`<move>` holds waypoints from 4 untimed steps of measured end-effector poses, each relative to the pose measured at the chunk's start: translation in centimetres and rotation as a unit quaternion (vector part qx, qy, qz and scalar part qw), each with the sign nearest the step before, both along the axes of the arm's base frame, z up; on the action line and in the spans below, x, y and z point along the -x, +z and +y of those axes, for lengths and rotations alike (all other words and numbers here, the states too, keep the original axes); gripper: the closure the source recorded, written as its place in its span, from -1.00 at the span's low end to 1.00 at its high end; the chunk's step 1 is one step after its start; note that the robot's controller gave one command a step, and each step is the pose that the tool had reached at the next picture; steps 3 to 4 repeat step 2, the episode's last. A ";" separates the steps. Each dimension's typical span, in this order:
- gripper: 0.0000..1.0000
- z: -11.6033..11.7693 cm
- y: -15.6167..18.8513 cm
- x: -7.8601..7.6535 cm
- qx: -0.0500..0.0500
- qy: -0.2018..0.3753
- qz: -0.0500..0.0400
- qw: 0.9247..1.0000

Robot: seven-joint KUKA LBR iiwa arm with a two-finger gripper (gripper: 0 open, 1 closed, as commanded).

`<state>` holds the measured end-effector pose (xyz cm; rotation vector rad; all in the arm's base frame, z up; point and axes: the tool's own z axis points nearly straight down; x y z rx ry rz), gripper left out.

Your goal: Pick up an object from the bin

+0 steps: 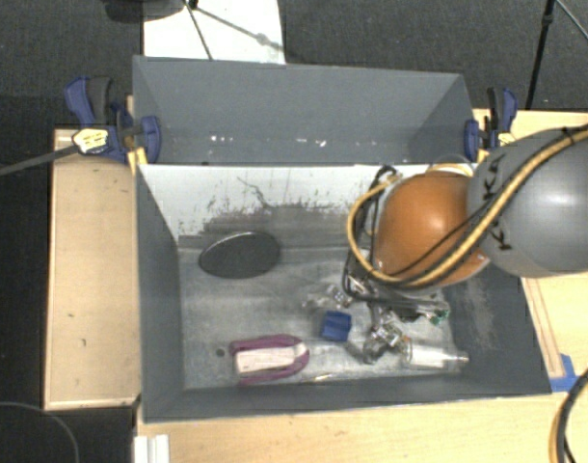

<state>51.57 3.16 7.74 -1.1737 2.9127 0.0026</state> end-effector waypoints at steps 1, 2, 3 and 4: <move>1.00 -0.1 0.1 -0.1 0.000 -0.002 -0.001 1.000; 1.00 0.9 12.7 0.9 0.000 -0.018 -0.005 1.000; 1.00 0.9 12.7 0.9 0.000 -0.018 -0.005 1.000; 1.00 0.9 12.7 0.9 0.000 -0.018 -0.005 1.000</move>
Offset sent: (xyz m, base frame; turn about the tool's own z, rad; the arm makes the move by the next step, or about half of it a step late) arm 0.0000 0.0000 0.0000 0.0000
